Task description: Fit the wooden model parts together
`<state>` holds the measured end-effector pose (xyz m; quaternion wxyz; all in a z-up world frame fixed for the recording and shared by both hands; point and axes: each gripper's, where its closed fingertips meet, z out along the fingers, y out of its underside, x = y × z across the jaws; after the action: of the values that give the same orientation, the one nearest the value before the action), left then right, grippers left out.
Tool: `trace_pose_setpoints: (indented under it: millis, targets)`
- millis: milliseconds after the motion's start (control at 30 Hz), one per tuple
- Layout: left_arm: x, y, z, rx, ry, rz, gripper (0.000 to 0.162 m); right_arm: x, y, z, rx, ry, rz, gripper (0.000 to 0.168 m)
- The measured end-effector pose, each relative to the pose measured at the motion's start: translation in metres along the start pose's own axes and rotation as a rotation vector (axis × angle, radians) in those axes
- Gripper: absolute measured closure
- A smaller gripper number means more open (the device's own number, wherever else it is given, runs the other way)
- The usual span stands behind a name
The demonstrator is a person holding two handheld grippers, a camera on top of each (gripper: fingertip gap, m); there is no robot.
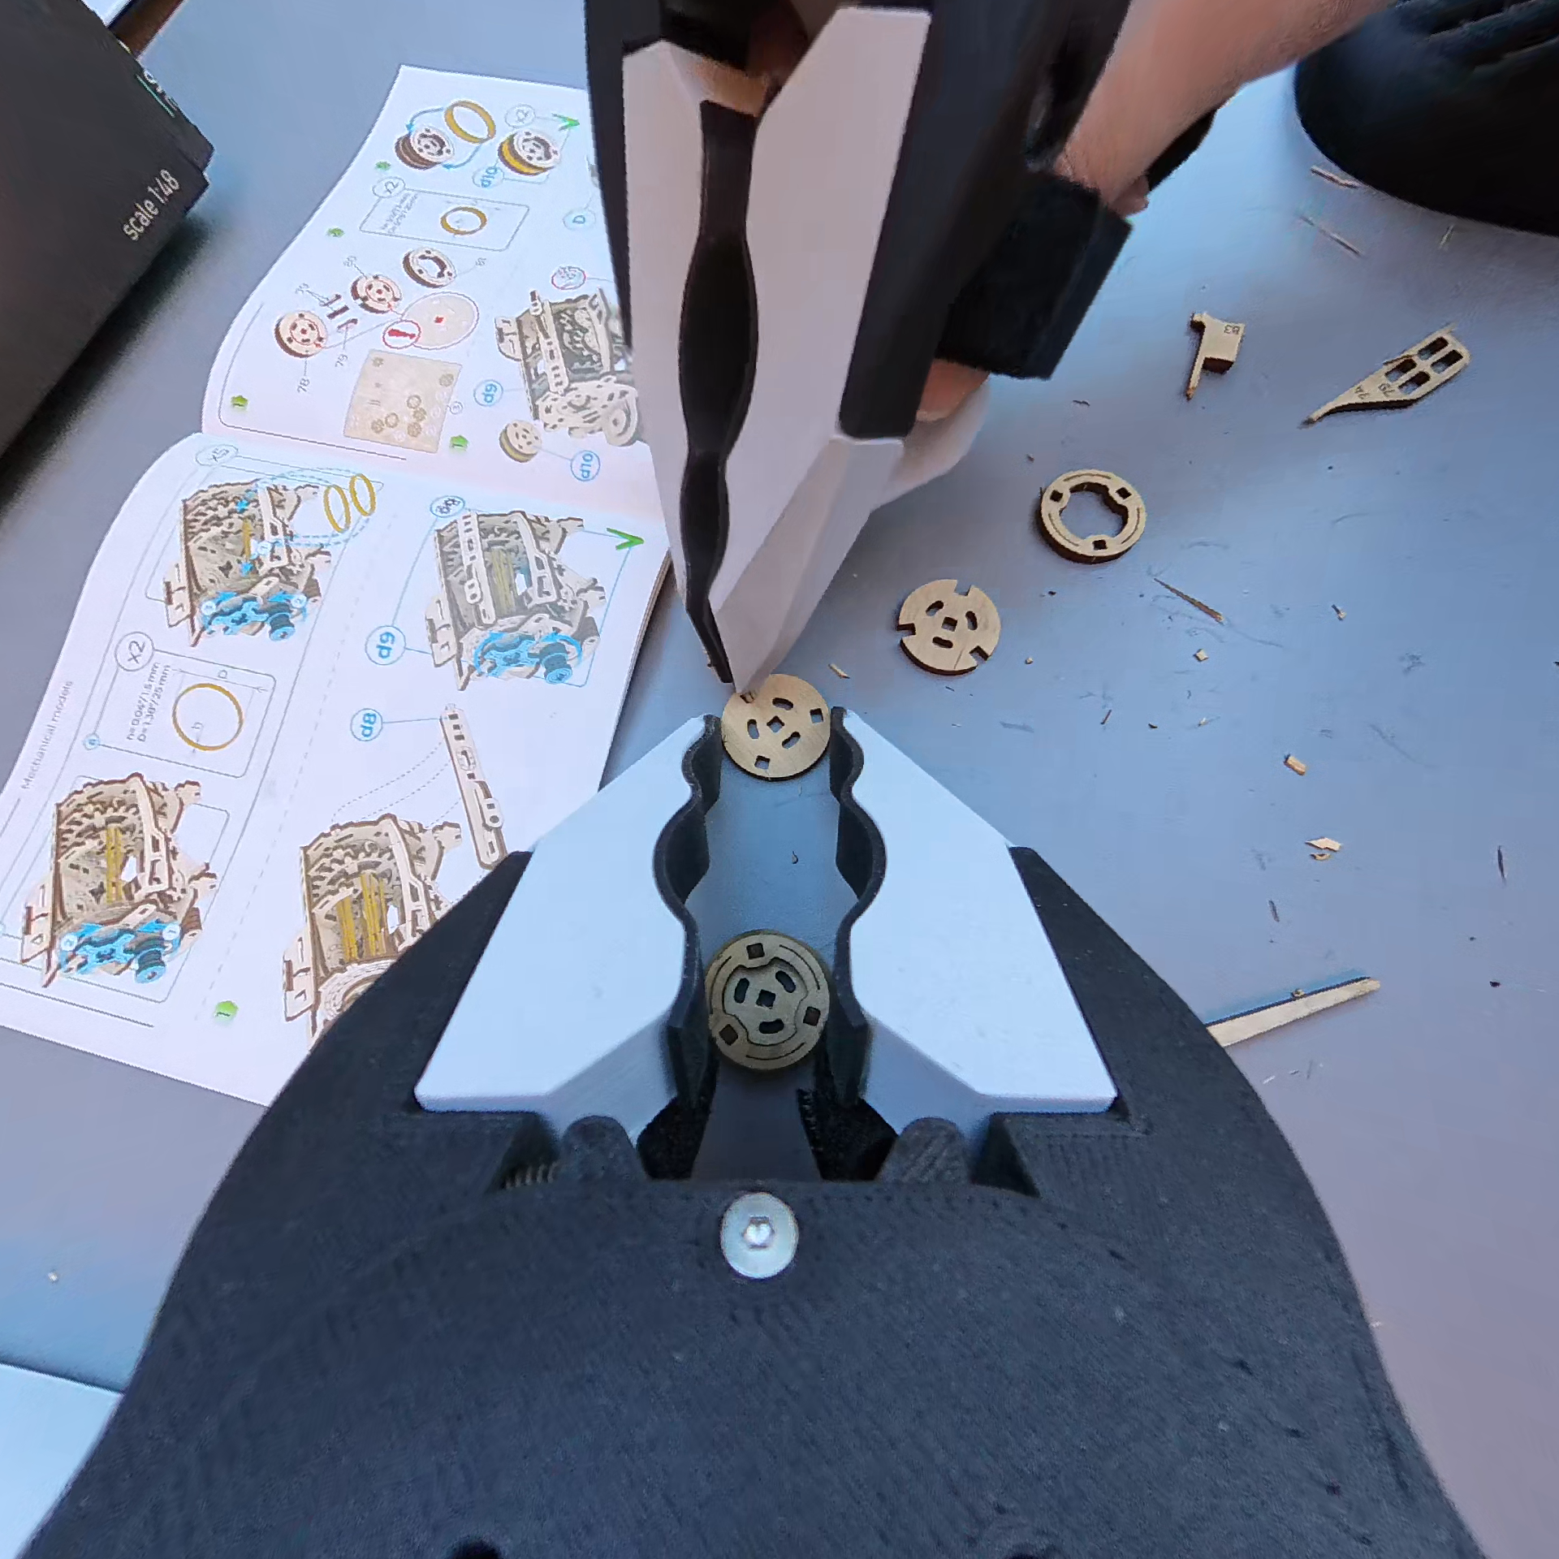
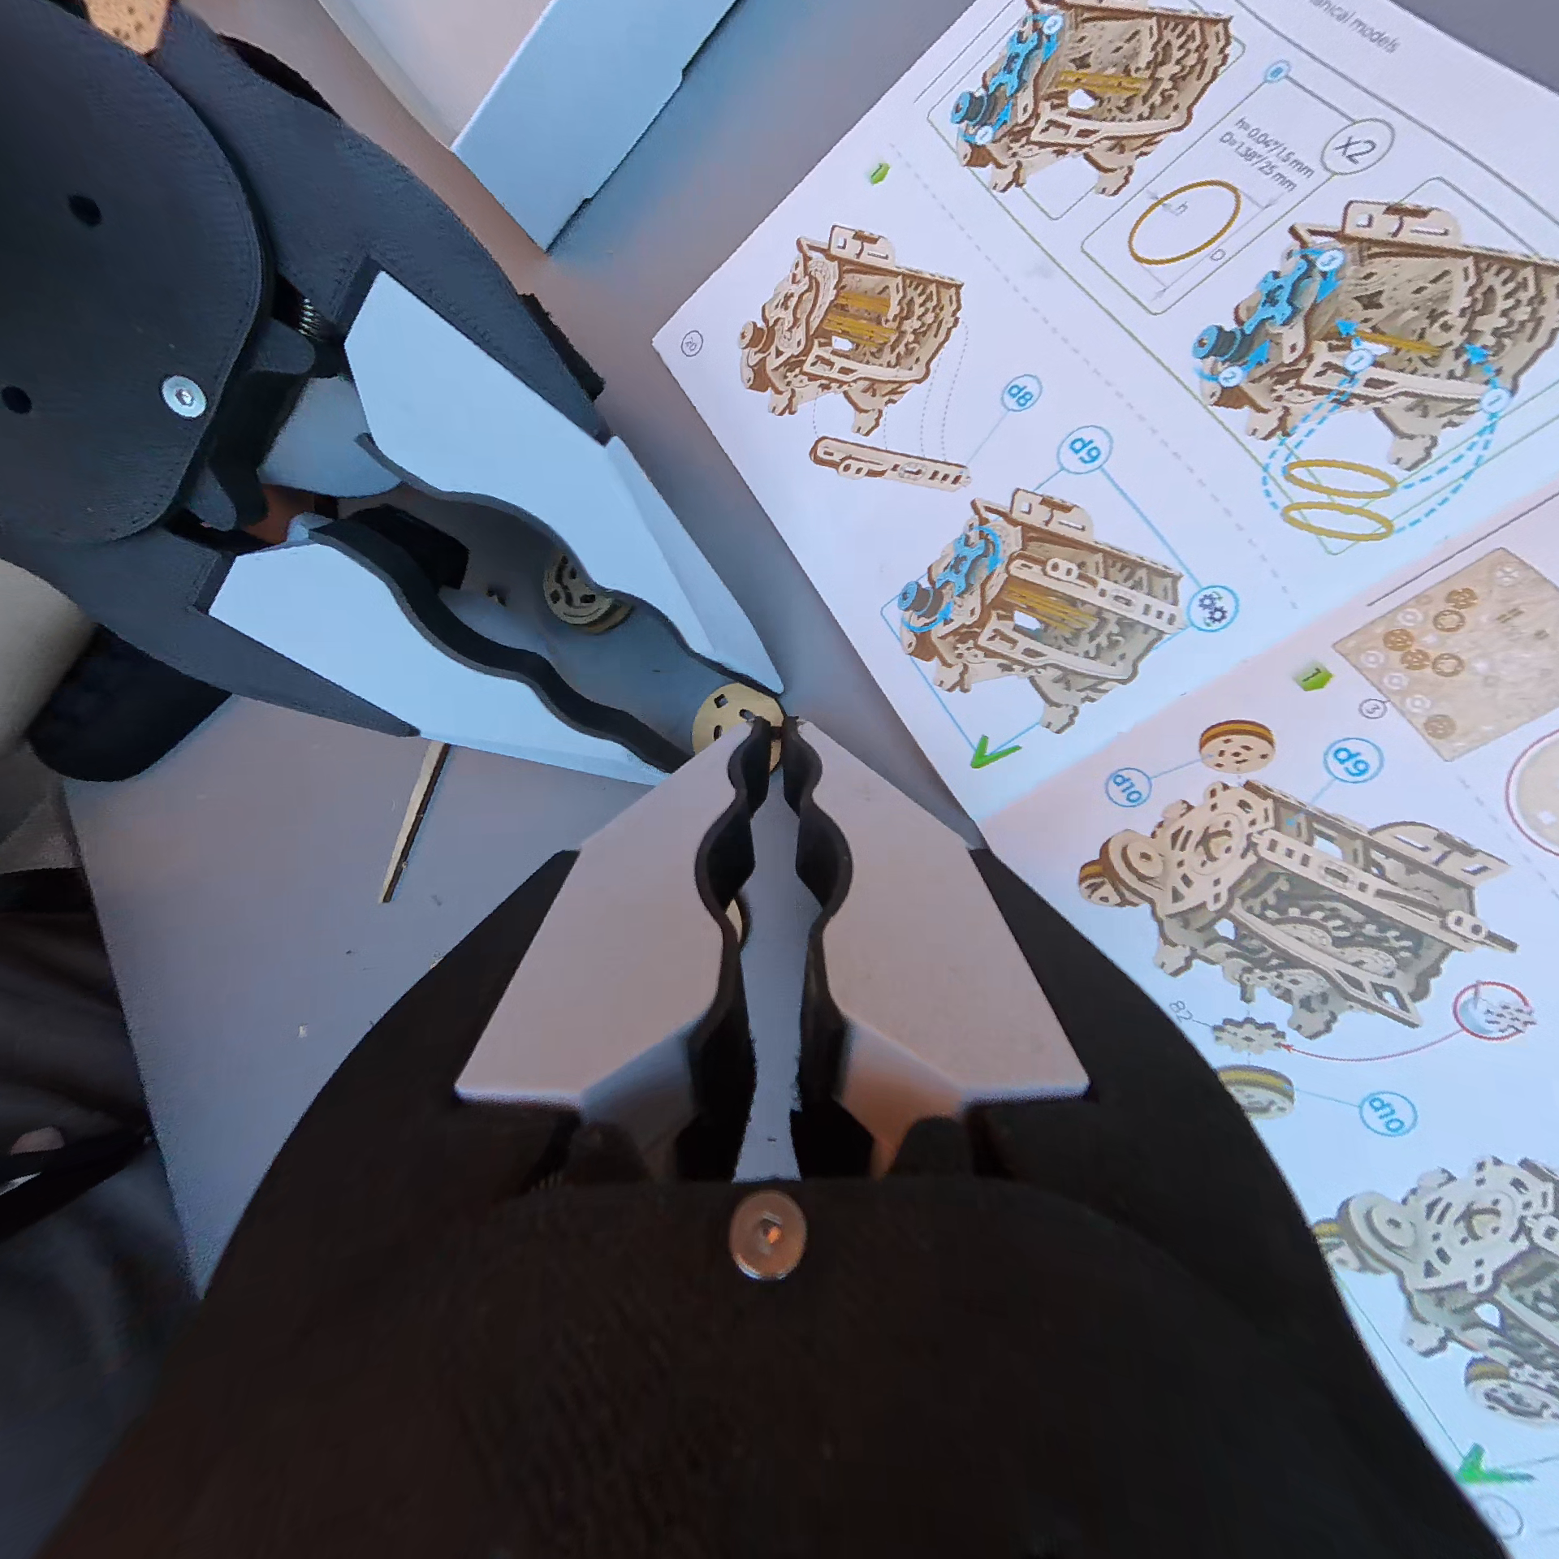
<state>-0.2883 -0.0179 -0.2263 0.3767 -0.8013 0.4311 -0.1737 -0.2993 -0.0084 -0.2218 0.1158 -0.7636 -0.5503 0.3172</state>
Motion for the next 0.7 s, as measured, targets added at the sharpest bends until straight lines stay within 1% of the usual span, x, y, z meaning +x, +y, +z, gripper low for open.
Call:
trace_pose_setpoints:
  millis: [200, 467, 700]
  targets:
    - [-0.0001, -0.0001, 0.0001, 0.002, -0.006, -0.008, 0.138, -0.0001, -0.0006, -0.0003, 0.032, 0.141, -0.071, 0.168]
    - [-0.0001, -0.0001, 0.0001, 0.007, -0.008, -0.013, 0.138, 0.0004, -0.0005, -0.0008, 0.059, 0.204, -0.092, 0.168]
    - [-0.0001, -0.0001, 0.0001, 0.011, -0.010, -0.020, 0.138, 0.0007, -0.0011, -0.0002, 0.033, 0.348, -0.183, 0.168]
